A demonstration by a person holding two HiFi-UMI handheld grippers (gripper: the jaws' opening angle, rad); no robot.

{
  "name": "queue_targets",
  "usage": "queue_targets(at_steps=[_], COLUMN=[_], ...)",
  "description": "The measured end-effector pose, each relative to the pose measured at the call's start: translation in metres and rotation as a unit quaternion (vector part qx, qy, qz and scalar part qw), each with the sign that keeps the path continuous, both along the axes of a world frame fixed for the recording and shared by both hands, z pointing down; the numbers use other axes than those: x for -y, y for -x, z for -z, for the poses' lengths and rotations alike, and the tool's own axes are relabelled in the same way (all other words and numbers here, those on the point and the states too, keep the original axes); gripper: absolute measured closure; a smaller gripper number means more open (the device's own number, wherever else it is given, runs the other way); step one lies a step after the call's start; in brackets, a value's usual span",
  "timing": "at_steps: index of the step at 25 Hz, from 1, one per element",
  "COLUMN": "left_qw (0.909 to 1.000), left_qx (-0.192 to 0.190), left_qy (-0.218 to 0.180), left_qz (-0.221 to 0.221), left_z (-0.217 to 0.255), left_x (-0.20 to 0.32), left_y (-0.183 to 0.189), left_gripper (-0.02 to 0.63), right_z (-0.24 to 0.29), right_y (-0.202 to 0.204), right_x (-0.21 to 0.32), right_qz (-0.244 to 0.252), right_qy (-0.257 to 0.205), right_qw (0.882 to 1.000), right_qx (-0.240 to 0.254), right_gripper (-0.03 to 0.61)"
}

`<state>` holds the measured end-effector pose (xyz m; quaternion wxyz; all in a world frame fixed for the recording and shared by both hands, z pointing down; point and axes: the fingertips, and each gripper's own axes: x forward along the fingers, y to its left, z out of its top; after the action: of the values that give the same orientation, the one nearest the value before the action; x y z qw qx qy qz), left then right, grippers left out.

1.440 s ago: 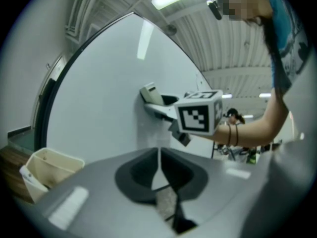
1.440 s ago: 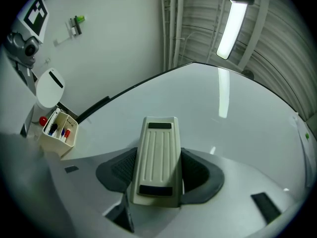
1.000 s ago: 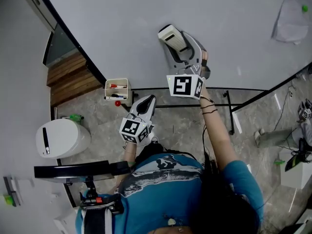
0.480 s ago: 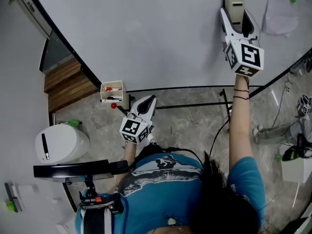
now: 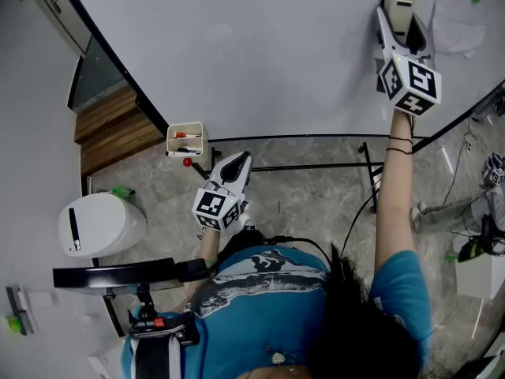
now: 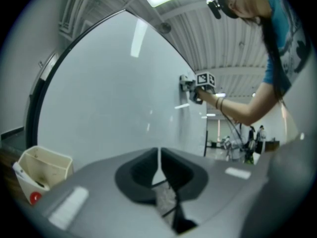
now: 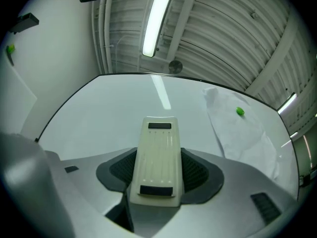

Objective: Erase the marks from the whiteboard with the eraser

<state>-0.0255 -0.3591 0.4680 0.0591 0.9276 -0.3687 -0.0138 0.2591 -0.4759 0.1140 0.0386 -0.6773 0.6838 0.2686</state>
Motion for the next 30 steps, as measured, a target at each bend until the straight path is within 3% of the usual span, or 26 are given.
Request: queue_targets(at_steps=[6,12,21,30], left_qw=[1.0,1.0,0.9999,0.9984], left_qx=[0.005,0.006,0.011,0.022], left_qy=[-0.003,-0.003,0.003,0.037], left_qz=[0.005,0.003,0.007,0.037], left_z=[0.009,0.01,0.001,-0.021], left_x=[-0.032,-0.062,-0.149,-0.235], left_y=[-0.003,-0.017,-0.047,-0.048], left_gripper=[0.607,0.607,0.607,0.607], right_z=[-0.055,-0.147,-0.224,-0.293], right_y=[0.049,0.123,0.165,0.189], right_x=[-0.031,-0.07,-0.172,-0.267], right_qz=[0.059,0.121,0.215,0.266], right_qy=[0.065,0.145,0.215,0.283], right_qw=[0.996,0.98,0.952,0.921], right_qx=[-0.017,-0.056,-0.007,0.02], right_gripper=[0.314,0.314,0.314,0.314])
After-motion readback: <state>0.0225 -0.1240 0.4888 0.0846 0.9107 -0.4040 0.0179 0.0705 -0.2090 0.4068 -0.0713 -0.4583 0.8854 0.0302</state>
